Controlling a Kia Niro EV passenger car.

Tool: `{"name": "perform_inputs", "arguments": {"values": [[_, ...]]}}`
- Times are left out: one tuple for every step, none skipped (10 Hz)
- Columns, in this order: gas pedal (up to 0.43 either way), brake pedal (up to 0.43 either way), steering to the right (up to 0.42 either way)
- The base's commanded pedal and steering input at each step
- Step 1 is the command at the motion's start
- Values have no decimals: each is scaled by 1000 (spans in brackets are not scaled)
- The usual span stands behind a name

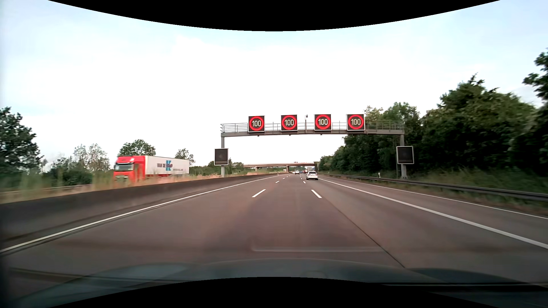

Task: Follow the waypoints while adhering to traffic rules and regulations

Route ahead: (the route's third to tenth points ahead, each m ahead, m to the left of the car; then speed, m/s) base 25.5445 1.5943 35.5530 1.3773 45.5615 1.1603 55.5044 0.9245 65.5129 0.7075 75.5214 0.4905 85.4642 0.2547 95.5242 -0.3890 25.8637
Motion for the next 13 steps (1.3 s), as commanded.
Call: {"name": "perform_inputs", "arguments": {"values": [[189, 0, 0], [189, 0, 0], [189, 0, 0], [189, 0, -1], [189, 0, 0], [189, 0, -1], [189, 0, 0], [189, 0, 0], [189, 0, 0], [189, 0, 0], [189, 0, -1], [189, 0, 0], [189, 0, 0]]}}
